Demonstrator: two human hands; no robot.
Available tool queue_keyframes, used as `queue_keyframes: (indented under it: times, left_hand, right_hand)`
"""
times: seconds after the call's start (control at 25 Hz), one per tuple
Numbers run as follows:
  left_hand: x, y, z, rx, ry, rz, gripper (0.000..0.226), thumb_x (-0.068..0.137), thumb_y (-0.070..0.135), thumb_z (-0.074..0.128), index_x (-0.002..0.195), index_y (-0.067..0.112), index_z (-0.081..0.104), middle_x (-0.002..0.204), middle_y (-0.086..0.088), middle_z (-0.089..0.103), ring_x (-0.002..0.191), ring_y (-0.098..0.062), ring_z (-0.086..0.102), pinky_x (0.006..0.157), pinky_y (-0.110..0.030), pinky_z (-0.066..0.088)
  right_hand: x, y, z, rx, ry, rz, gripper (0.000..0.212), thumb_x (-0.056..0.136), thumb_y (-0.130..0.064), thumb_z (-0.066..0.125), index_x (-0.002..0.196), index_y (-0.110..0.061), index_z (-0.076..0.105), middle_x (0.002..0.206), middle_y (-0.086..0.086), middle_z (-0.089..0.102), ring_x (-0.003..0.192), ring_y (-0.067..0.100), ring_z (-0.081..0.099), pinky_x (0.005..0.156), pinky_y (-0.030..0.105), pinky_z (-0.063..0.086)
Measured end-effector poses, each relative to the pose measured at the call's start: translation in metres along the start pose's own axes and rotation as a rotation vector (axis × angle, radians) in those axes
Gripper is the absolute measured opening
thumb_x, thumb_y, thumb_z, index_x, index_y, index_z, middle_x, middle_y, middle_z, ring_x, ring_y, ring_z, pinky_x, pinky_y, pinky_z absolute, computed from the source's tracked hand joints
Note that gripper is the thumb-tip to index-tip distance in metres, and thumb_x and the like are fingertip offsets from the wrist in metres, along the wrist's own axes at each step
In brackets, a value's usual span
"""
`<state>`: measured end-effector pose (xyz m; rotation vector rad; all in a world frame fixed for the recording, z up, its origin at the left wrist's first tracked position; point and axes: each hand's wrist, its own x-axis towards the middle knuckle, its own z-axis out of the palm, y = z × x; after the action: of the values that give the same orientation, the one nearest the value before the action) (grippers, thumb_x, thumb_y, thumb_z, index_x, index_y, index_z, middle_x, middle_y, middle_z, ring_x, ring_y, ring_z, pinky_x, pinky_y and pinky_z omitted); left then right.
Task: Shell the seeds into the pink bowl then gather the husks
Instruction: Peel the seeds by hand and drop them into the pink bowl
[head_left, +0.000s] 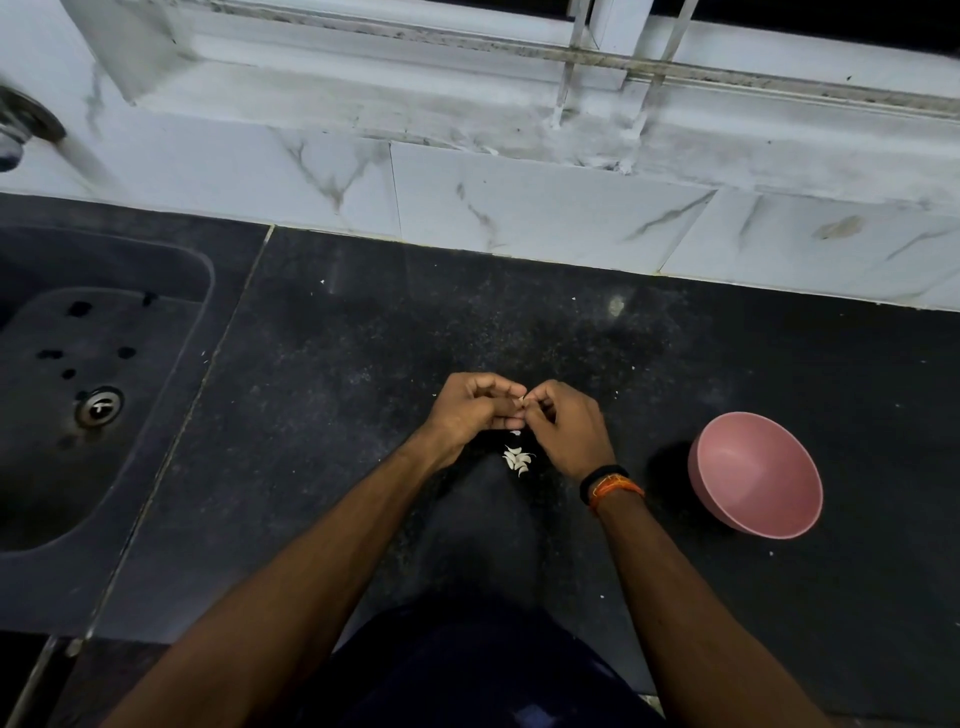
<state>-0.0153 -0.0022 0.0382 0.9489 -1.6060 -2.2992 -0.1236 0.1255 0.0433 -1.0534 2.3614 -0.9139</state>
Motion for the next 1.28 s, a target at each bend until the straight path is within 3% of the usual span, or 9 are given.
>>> queue_keyframes:
  times: [0.4,0.68,1.0,1.28]
  left_hand:
    - [-0.002,-0.006,0.000,0.019,-0.035,0.040,0.017,0.091,-0.006,0.066,0.107,-0.011,0.069,0.102,-0.027,0.072,0.094,-0.039,0.072,0.083,-0.039,0.062]
    - [-0.005,-0.014,-0.005,-0.096,0.016,0.052,0.019,0.091,-0.008,0.064,0.110,-0.011,0.068,0.098,-0.028,0.071,0.087,-0.028,0.074,0.079,-0.034,0.062]
    - [-0.005,-0.015,-0.004,-0.075,0.014,0.106,0.022,0.089,-0.011,0.065,0.110,-0.007,0.070,0.099,-0.021,0.073,0.088,-0.023,0.073,0.081,-0.031,0.061]
    - [-0.006,-0.012,-0.002,-0.028,0.018,0.122,0.023,0.087,-0.013,0.066,0.107,-0.003,0.073,0.100,-0.017,0.075,0.093,-0.023,0.073,0.084,-0.031,0.060]
  right_hand:
    - [-0.001,-0.002,0.000,-0.026,0.006,0.001,0.006,0.095,-0.020,0.064,0.092,-0.015,0.065,0.093,-0.002,0.064,0.085,0.014,0.061,0.075,0.032,0.050]
    - [-0.001,0.003,-0.004,-0.020,0.082,0.084,0.004,0.095,-0.017,0.062,0.091,-0.017,0.065,0.092,-0.003,0.066,0.085,0.013,0.061,0.074,0.027,0.046]
    - [-0.003,0.001,-0.002,0.068,0.009,0.086,0.013,0.087,-0.012,0.069,0.091,-0.022,0.077,0.083,-0.009,0.074,0.081,0.007,0.070,0.081,0.033,0.060]
    - [-0.001,-0.004,-0.002,0.239,0.010,0.136,0.012,0.094,-0.018,0.068,0.086,-0.017,0.076,0.072,-0.003,0.074,0.066,0.012,0.073,0.071,0.046,0.063]
